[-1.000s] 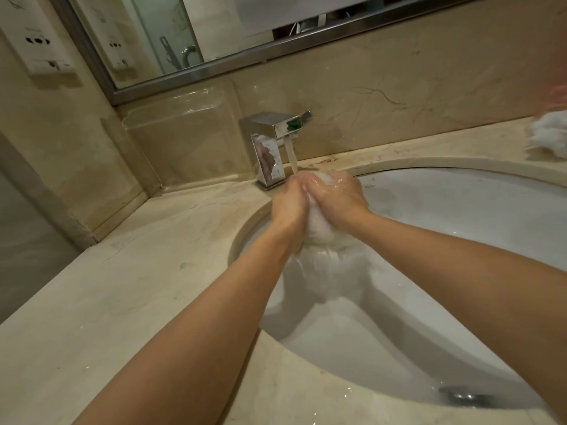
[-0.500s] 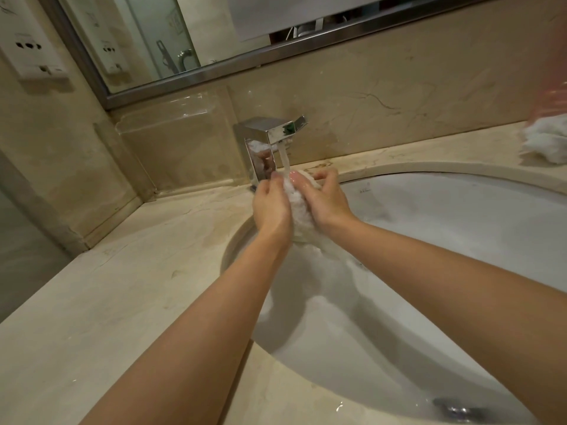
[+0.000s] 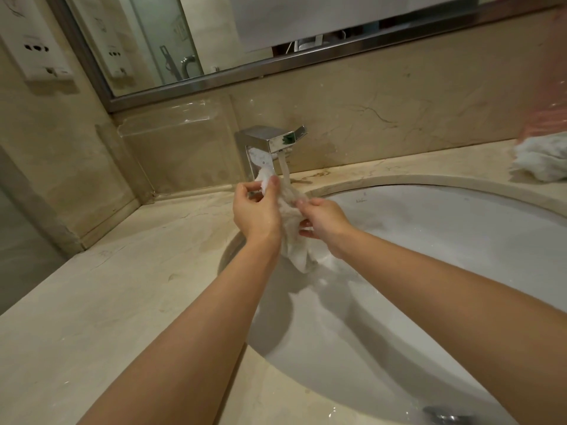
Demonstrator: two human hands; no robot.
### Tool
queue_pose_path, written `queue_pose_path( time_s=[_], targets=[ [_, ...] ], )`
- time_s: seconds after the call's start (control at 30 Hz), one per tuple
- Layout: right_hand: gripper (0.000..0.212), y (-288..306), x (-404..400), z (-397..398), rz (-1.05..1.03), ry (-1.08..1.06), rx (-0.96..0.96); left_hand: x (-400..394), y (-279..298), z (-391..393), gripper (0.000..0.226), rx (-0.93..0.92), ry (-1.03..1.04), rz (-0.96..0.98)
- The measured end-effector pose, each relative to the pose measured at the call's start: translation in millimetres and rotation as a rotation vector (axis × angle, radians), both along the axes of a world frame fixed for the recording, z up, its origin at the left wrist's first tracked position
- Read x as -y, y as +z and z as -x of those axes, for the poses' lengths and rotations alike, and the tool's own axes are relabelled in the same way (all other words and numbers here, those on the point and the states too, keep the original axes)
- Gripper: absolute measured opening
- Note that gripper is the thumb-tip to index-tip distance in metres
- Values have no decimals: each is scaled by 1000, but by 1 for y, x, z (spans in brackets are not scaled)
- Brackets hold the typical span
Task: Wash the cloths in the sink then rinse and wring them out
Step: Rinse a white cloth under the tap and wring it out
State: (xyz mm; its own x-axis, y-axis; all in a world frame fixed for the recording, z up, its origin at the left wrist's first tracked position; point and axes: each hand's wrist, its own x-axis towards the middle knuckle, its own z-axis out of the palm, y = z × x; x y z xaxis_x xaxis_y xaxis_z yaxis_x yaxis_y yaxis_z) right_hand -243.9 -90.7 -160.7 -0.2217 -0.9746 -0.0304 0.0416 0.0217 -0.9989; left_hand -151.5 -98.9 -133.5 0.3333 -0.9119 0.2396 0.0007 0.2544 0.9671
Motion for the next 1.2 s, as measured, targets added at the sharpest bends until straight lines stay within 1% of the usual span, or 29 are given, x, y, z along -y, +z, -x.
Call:
queue_pose_path(
  time_s=[0.13, 0.2, 0.3, 0.33, 0.4, 0.5, 0.57, 0.63, 0.7, 0.73, 0.8, 0.83, 0.9, 0.93, 0.97, 1.03, 1.1, 1.17, 1.2],
  targets=[
    [26, 4, 7, 2, 41, -226, -8, 2, 1, 0, 24, 13, 30, 60],
    [25, 8, 7, 8, 75, -331, 0, 3, -2, -1, 21, 58, 24, 64],
    [26, 11, 8, 17, 116, -436, 152, 3, -4, 1, 12, 103, -34, 1],
    [28, 12, 8, 18, 123, -454, 204, 3, -5, 1, 17, 133, -58, -29],
    [28, 14, 6, 17, 116, -433, 297, 3, -6, 1, 28, 265, -129, -101],
    [26, 17, 3, 18, 128, -333, 458, 0, -7, -1, 24, 495, -236, -178],
    [22, 20, 1, 19, 142, -286, 513, -1, -5, 0, 27, 561, -228, -165],
    [19, 22, 0, 21, 157, -250, 551, -4, -2, 2, 31, 482, -252, -137],
    [24, 25, 0, 24, 177, -221, 565, -7, -1, 3, 51, 365, -399, -149],
    [27, 25, 0, 25, 185, -210, 578, -7, -2, 4, 58, 365, -496, -170],
    [32, 25, 1, 27, 189, -205, 611, -8, -4, 3, 55, 472, -649, -251],
    [36, 25, 1, 28, 186, -205, 616, -8, -5, 2, 54, 509, -688, -303],
    [42, 25, 0, 29, 179, -198, 592, -5, -6, -1, 65, 506, -684, -387],
    [42, 25, -1, 29, 180, -198, 582, -3, -7, -2, 72, 480, -657, -416],
    [38, 27, -2, 31, 187, -204, 577, -2, -8, -3, 75, 449, -626, -428],
    [26, 31, -4, 33, 207, -235, 555, -2, -9, -5, 66, 398, -574, -422],
    [30, 32, -3, 37, 216, -296, 423, -1, -9, -6, 62, 326, -506, -410],
    [36, 28, 0, 39, 194, -379, 229, 1, -11, -5, 65, 199, -463, -378],
    [36, 25, 3, 39, 172, -414, 164, 2, -11, -4, 62, 137, -443, -352]
  ],
)
